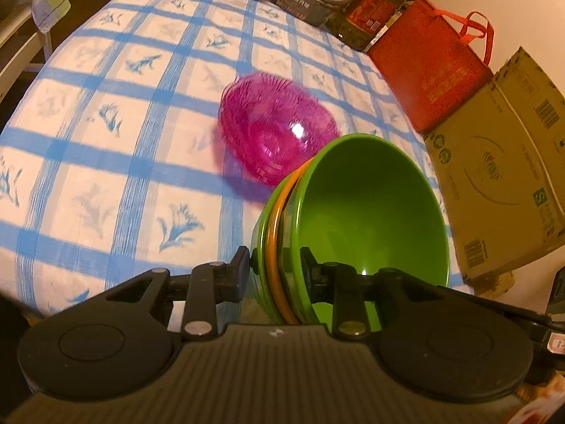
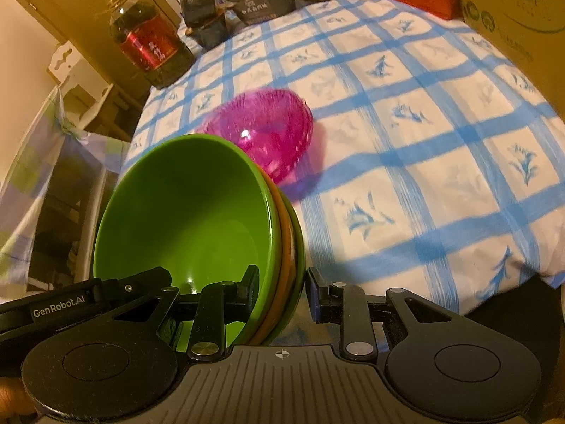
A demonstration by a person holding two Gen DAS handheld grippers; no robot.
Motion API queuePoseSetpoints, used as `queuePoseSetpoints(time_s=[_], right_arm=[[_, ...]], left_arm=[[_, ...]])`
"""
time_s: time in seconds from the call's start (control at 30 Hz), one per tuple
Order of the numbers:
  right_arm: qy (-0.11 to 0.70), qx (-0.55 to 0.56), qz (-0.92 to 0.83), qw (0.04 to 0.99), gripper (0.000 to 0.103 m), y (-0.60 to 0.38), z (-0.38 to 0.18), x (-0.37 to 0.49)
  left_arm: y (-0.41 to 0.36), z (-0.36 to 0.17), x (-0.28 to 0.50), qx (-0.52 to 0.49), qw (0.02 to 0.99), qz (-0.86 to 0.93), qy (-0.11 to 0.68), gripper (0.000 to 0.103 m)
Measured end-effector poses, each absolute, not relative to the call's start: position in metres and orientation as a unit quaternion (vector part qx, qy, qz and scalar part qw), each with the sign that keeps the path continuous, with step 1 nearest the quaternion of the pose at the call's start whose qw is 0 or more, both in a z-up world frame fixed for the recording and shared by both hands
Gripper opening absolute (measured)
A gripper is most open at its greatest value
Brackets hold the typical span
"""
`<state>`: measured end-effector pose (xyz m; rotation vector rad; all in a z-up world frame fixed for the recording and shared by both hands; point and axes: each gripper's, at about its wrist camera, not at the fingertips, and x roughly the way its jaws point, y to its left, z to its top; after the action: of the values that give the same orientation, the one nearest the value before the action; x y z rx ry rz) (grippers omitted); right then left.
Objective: Organize plates and bowls
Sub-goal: 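Lift the bowl stack with both tools and carry it over the pink plates, then lower the bowl stack onto the pink plate stack with both tools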
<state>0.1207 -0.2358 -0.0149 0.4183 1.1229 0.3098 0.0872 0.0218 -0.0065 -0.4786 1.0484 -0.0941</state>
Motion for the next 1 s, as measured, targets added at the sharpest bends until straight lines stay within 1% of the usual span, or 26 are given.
queuePoseSetpoints(time_s=[0.2,0.47,0.73,1.0], right_arm=[[0.512,0.194,0.149,0.823,0.029,-0.237,0.002,0.154],[0.512,0.189,0.156,0.824,0.029,-0.226,0.006,0.218],[0.540,0.189,0.159,0.804,0.029,-0.208,-0.019,0.275],[0.567,0.184,0.152,0.788,0.029,-0.199,-0.051,0.301]], left_arm=[[0.024,0.007,0.117,-0.233,0.839,-0.050,0.489,0.026],[0.031,0.016,0.185,-0.224,0.846,-0.046,0.481,0.026],[0.045,-0.002,0.241,-0.211,0.841,-0.033,0.497,0.025],[0.053,-0.032,0.265,-0.209,0.827,-0.027,0.521,0.025]])
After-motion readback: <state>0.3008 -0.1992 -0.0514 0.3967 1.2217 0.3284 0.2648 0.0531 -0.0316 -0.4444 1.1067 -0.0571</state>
